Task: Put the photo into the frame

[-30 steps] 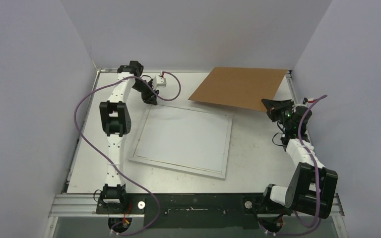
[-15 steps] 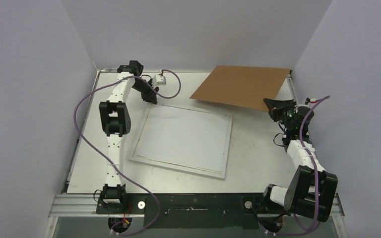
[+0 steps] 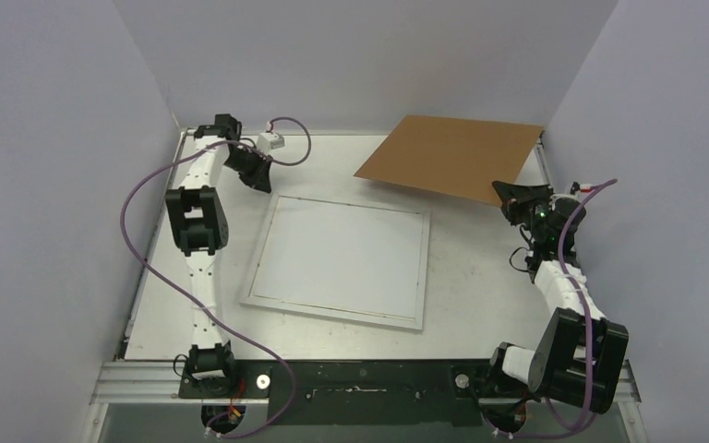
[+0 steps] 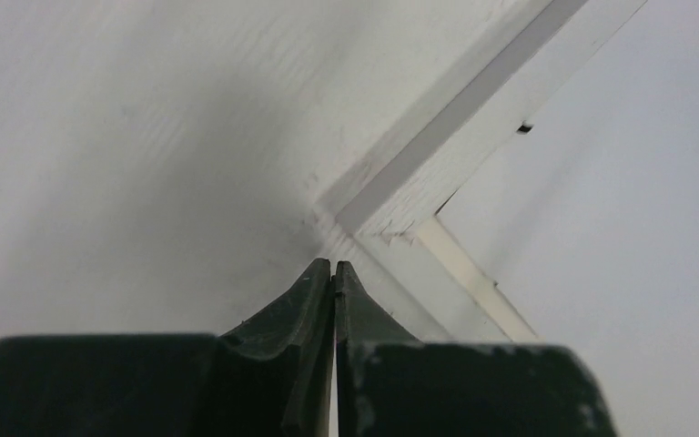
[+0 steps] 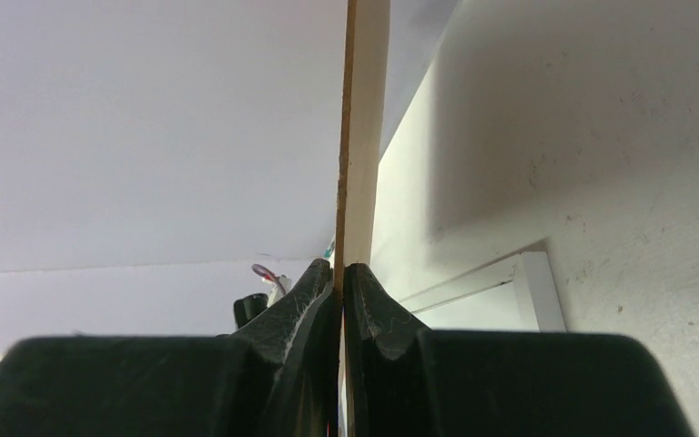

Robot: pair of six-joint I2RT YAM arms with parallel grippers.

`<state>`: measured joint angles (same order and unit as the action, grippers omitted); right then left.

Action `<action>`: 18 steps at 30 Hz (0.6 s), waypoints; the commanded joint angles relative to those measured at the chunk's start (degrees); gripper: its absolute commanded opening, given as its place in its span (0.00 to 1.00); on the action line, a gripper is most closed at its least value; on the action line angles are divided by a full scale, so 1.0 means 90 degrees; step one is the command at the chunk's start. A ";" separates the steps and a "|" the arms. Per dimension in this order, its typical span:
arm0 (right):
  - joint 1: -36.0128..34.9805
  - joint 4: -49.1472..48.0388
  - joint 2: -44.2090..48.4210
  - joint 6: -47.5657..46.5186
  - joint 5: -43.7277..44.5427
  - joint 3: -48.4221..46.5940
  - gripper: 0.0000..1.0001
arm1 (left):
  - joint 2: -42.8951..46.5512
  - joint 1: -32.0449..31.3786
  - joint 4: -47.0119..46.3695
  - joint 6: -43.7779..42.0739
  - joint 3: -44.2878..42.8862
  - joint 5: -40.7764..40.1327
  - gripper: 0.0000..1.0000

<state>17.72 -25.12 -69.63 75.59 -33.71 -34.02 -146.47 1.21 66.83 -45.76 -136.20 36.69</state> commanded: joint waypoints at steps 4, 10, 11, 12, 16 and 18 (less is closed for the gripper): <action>0.0083 -0.1007 0.0414 0.0126 0.0100 -0.0256 0.05 | 0.0541 0.0460 0.0176 0.0522 0.1078 -0.0448 0.03; 0.0086 -0.0295 0.0525 -0.0401 0.0384 -0.0211 0.05 | 0.0982 0.0500 0.0221 0.0384 0.1960 -0.0145 0.04; 0.0083 -0.0015 0.0587 -0.0589 0.0483 -0.0236 0.05 | 0.1054 0.0528 0.0233 0.0372 0.2078 -0.0080 0.05; 0.0082 0.0279 0.0660 -0.0808 0.0604 -0.0292 0.05 | 0.1123 0.0558 0.0264 0.0357 0.2176 0.0011 0.05; -0.0042 0.1603 0.0961 -0.1837 0.1493 -0.0706 0.05 | 0.1351 0.0663 0.0713 -0.0104 0.2469 0.0202 0.07; -0.0352 0.2029 0.1126 -0.2227 0.2189 -0.0832 0.05 | 0.1500 0.0712 0.0881 -0.0433 0.2786 0.0186 0.07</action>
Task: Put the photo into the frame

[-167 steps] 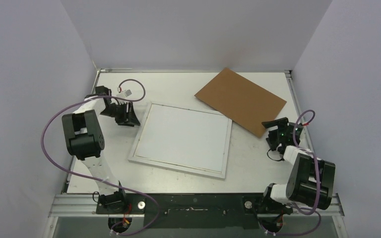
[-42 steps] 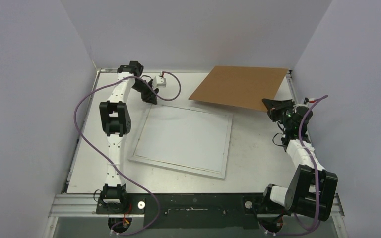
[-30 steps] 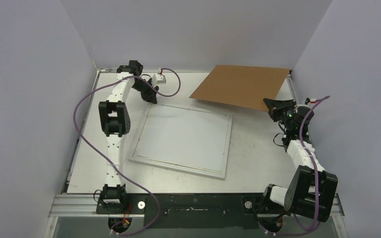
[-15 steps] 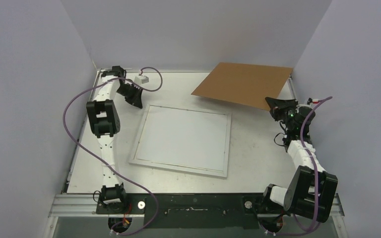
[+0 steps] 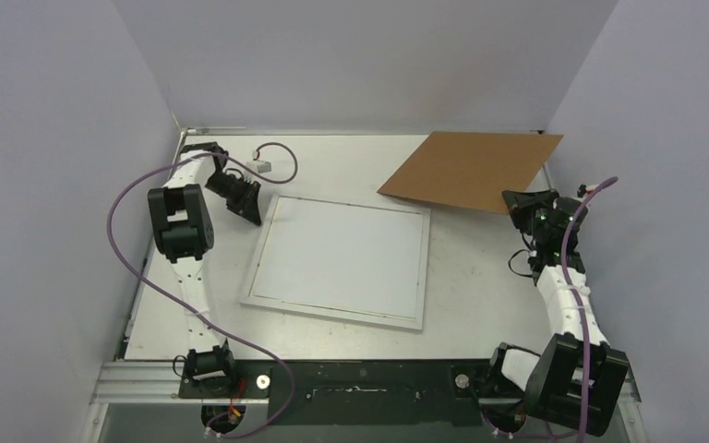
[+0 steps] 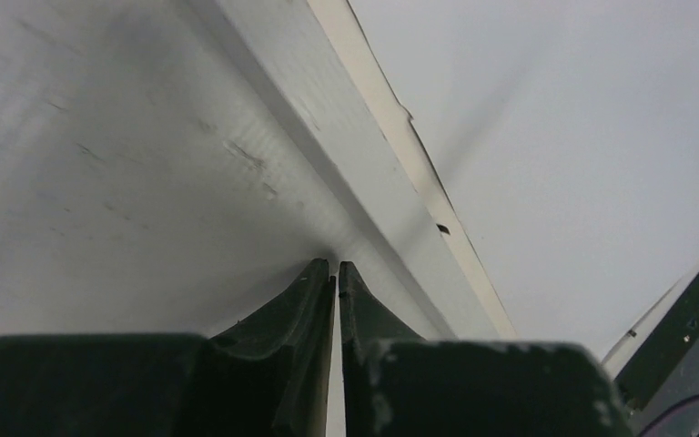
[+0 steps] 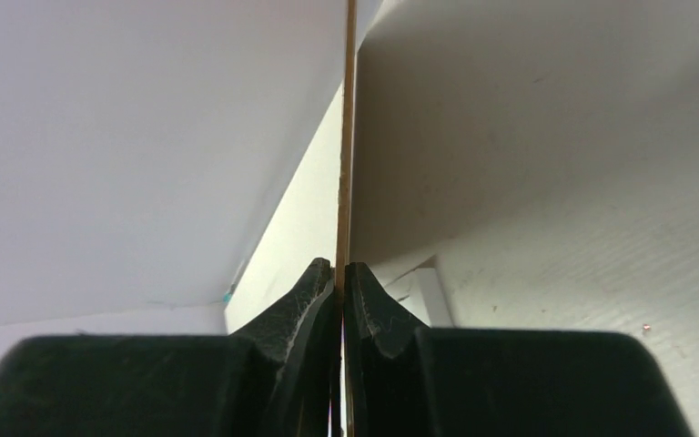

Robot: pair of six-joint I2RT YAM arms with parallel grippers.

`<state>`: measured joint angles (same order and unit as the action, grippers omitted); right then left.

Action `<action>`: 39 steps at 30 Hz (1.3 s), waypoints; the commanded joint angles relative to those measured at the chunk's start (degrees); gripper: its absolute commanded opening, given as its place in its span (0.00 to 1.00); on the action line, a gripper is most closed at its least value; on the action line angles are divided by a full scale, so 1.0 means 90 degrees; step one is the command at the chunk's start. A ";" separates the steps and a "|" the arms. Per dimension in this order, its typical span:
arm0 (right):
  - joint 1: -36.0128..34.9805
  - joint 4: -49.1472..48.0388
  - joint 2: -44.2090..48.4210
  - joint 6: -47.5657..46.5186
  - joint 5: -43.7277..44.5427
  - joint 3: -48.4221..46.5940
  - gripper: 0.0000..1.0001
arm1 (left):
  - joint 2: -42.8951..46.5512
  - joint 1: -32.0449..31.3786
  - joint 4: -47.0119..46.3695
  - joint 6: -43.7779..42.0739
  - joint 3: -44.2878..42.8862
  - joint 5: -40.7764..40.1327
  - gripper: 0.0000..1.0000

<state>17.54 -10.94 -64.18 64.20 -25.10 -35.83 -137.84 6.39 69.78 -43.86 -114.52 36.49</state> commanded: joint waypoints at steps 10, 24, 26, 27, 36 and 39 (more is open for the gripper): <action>-0.1317 0.0238 0.0343 -0.0520 0.2125 -0.0639 0.05 | 0.1677 0.0252 0.0441 -0.1195 0.1842 -0.0181 0.10; -0.2596 -0.1133 0.0299 0.1307 0.2544 0.1586 0.05 | 0.2883 0.0298 -0.0978 -0.1969 0.3873 -0.0778 0.11; -0.2614 -0.1296 -0.0094 0.1282 0.2607 0.1489 0.05 | 0.2865 0.0286 -0.1018 -0.2065 0.3918 -0.0846 0.11; -0.2622 -0.1423 -0.0306 0.1275 0.2591 0.1443 0.05 | 0.2878 0.0277 -0.1083 -0.2083 0.3954 -0.0846 0.11; -0.2754 -0.1875 -0.2395 0.0961 0.2674 0.0956 0.05 | 0.3230 0.0143 -0.1284 -0.2597 0.4398 -0.0573 0.11; -0.2805 -0.2093 -0.3188 0.1041 0.2545 0.0676 0.05 | 0.3304 0.0110 -0.1195 -0.2806 0.4410 -0.0522 0.11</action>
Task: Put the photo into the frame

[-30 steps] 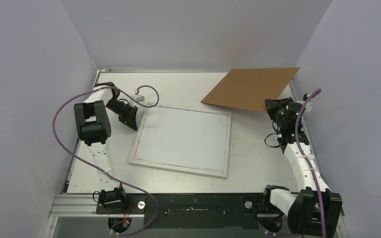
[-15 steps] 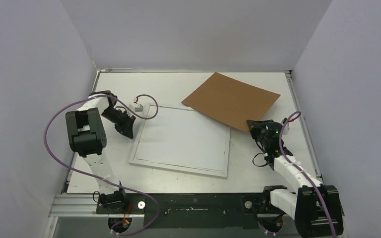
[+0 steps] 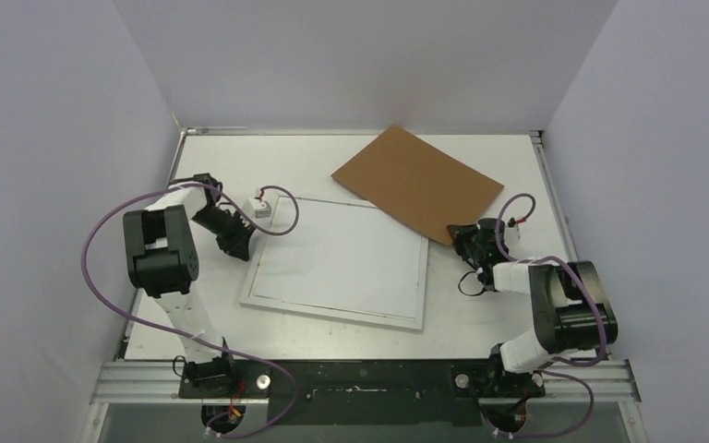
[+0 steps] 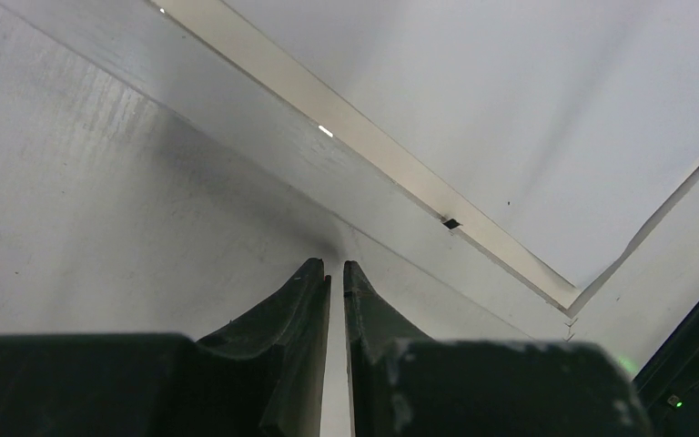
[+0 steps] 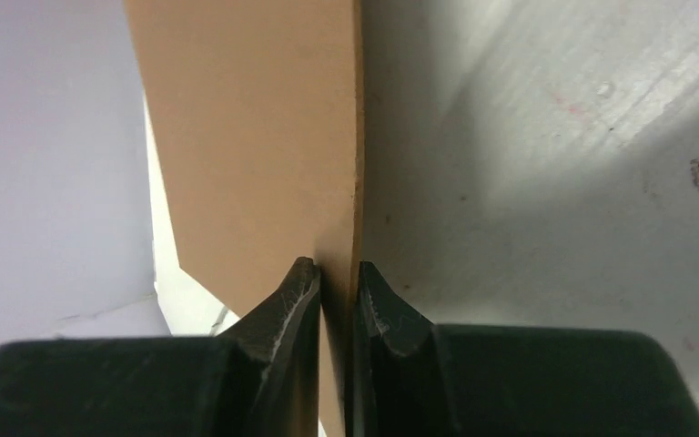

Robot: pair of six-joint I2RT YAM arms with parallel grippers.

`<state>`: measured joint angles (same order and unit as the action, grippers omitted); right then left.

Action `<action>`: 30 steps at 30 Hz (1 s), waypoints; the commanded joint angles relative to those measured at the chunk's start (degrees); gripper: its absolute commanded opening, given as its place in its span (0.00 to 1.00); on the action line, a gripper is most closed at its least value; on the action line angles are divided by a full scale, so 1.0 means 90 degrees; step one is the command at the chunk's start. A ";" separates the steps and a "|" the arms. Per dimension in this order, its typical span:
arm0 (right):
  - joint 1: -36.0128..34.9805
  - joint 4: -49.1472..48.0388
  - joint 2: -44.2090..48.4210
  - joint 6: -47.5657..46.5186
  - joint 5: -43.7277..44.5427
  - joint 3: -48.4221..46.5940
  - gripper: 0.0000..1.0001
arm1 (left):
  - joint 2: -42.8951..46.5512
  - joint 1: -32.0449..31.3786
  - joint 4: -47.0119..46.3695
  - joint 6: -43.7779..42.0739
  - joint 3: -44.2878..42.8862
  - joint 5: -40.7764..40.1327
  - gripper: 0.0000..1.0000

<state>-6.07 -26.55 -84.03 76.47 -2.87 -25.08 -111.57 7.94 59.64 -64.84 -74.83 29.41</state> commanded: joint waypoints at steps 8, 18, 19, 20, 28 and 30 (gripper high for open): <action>-0.0679 -0.0510 -0.2738 -0.0211 -0.0689 -0.1572 0.05 | 0.0629 -0.0192 0.0019 -0.0950 0.0235 0.0227 0.11; -0.1060 -0.1524 -0.1119 0.0545 -0.1043 0.0503 0.05 | 0.0837 -0.0277 0.0028 -0.1127 0.0595 -0.0041 0.11; -0.1057 -0.1170 -0.0570 0.0493 -0.1046 0.0708 0.05 | 0.0856 -0.0285 0.0022 -0.1106 0.0602 -0.0047 0.11; -0.1057 -0.0632 0.0005 0.0354 -0.0968 0.0790 0.05 | 0.0875 -0.0278 0.0004 -0.1086 0.0611 -0.0045 0.11; -0.0979 0.2666 0.3462 -0.0232 -0.0283 0.0455 0.05 | 0.0910 -0.0395 -0.0024 -0.0789 0.0404 0.0148 0.11; -0.0868 0.2851 0.3515 -0.0400 -0.0190 0.0323 0.05 | 0.0943 -0.0395 0.0010 -0.0758 0.0357 0.0187 0.11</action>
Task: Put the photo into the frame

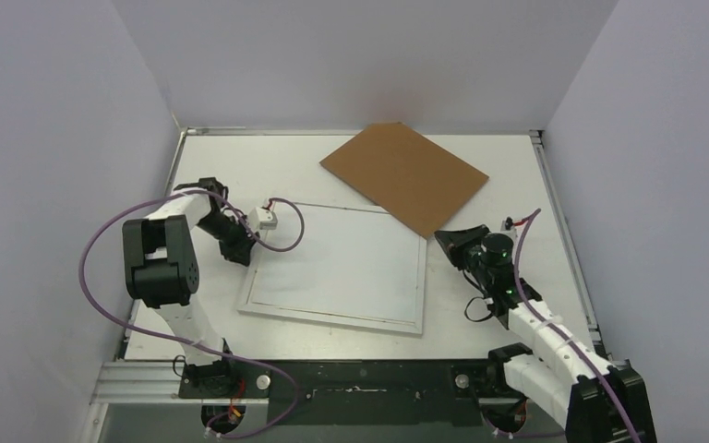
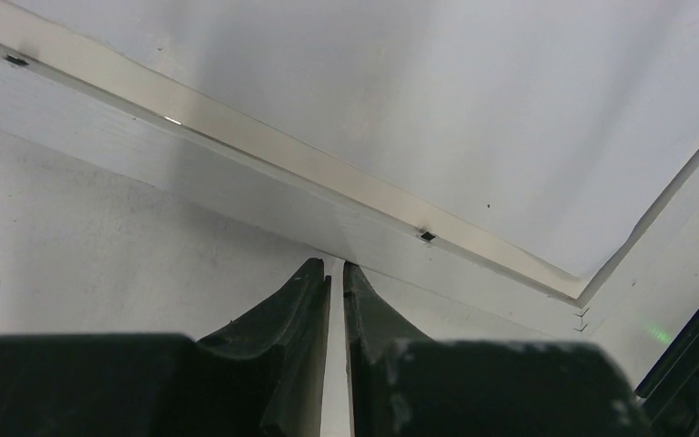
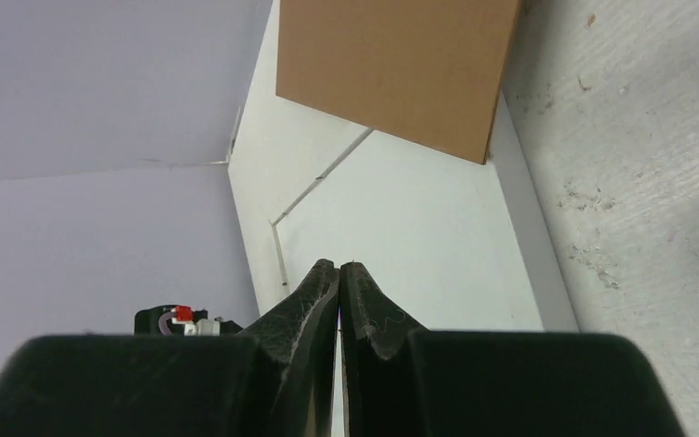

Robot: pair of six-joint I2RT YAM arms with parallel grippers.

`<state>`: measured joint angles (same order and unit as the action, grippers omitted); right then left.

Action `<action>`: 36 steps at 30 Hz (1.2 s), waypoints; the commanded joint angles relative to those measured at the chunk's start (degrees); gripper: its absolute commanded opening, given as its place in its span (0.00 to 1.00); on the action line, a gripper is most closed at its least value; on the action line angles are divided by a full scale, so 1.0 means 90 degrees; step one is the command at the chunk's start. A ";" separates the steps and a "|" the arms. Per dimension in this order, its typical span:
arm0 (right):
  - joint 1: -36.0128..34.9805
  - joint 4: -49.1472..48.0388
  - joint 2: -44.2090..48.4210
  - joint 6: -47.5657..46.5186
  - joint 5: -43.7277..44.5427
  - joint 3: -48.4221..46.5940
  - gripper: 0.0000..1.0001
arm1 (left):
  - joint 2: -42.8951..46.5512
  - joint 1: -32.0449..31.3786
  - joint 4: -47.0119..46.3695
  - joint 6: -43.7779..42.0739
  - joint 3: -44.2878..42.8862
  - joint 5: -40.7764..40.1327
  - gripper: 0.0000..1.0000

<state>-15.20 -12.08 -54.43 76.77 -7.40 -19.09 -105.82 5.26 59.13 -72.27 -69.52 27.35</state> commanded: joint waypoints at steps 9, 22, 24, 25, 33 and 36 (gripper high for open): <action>0.1070 0.1501 -0.1314 -0.2046 0.0225 -0.1660 0.39 | 0.0320 -0.0007 0.0004 0.0424 -0.0438 0.0526 0.12; 0.1400 -0.2382 -0.4416 -0.1280 -0.1401 -0.1332 0.55 | 0.0359 0.0106 0.0072 0.0486 -0.0584 0.0505 0.12; 0.1349 -0.2900 -0.4719 -0.1045 -0.1468 -0.1292 0.54 | 0.0326 0.0108 0.0113 0.0513 -0.0643 0.0500 0.12; 0.1334 -0.3087 -0.4842 -0.0956 -0.1458 -0.1277 0.53 | 0.0315 0.0107 0.0120 0.0519 -0.0661 0.0496 0.12; 0.1029 -0.4666 -0.5908 -0.0062 -0.1396 -0.1208 0.29 | 0.0293 0.0109 0.0177 0.0576 -0.0790 0.0433 0.12; 0.0992 -0.5664 -0.5960 0.0439 -0.1331 -0.0803 0.07 | 0.0293 0.0107 0.0178 0.0617 -0.0809 0.0388 0.12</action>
<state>-4.91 -50.65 -106.50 75.29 -21.15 -30.24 -104.57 5.85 59.72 -67.26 -74.41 30.04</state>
